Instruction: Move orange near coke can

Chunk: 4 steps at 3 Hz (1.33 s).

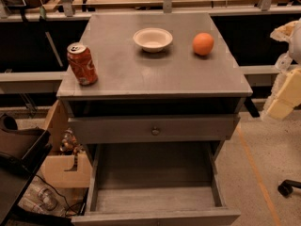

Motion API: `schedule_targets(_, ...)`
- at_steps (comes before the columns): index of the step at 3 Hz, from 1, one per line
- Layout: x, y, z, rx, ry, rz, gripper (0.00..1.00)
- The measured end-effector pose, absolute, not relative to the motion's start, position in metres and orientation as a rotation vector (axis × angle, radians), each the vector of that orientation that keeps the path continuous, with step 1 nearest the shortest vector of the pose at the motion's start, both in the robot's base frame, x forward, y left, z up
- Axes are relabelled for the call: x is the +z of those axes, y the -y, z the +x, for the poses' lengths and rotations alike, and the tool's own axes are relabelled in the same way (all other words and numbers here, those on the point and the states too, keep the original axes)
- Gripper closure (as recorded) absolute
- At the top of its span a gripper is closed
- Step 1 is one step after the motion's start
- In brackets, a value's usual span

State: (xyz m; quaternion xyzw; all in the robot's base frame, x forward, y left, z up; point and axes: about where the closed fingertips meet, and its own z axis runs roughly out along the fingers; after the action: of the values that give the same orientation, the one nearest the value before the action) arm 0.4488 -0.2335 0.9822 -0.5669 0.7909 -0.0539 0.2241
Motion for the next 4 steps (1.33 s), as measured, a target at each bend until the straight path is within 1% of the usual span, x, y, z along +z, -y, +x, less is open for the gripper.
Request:
schedule_targets(1,0.979,0.242,0.458,-0.148,-2.127,-1.487,0.00)
schedule_targets(3,0.968,0.253,0.466,-0.069,-2.093,-1.103,0.00)
schedule_targets(4,0.973,0.252,0.493,-0.010,-2.003,-0.980,0.00)
